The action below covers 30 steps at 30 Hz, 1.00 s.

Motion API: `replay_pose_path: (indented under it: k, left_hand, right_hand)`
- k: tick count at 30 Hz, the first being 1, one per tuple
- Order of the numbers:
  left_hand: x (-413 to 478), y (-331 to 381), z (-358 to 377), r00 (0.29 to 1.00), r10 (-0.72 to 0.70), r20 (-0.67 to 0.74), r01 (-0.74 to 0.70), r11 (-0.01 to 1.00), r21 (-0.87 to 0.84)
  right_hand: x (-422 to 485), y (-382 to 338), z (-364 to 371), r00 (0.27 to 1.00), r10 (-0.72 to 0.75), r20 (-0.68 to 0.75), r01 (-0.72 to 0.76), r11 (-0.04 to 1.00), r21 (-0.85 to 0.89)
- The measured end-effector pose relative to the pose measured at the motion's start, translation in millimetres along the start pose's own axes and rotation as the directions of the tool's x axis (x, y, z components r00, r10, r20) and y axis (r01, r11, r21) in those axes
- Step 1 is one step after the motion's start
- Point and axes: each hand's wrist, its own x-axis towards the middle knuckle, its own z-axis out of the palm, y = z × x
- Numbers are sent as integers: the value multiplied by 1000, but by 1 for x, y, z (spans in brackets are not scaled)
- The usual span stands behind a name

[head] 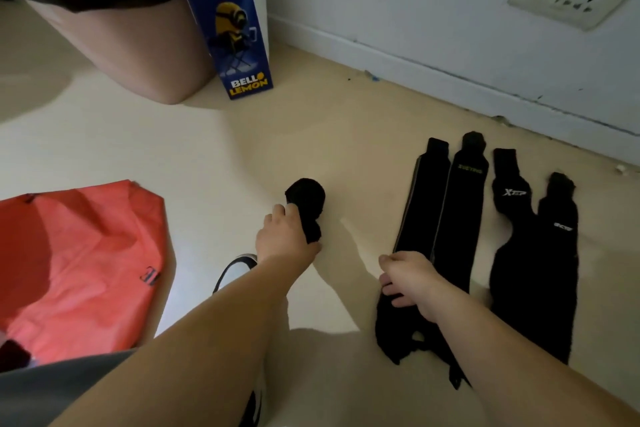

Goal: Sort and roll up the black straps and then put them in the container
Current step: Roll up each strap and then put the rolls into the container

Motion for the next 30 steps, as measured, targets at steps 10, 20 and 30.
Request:
replay_pose_path:
  k: [10, 20, 30]
  left_hand:
    - [-29, 61, 26, 932, 306, 194, -270, 944, -192]
    - [-51, 97, 108, 901, -61, 429, 272, 851, -449]
    - [-49, 145, 116, 804, -12, 595, 420, 720, -553]
  right_hand:
    - [4, 47, -15, 992, -15, -128, 0, 993, -115]
    - [19, 102, -31, 999, 42, 9, -41, 996, -74]
    - [40, 105, -48, 996, 90, 2, -90, 996, -4]
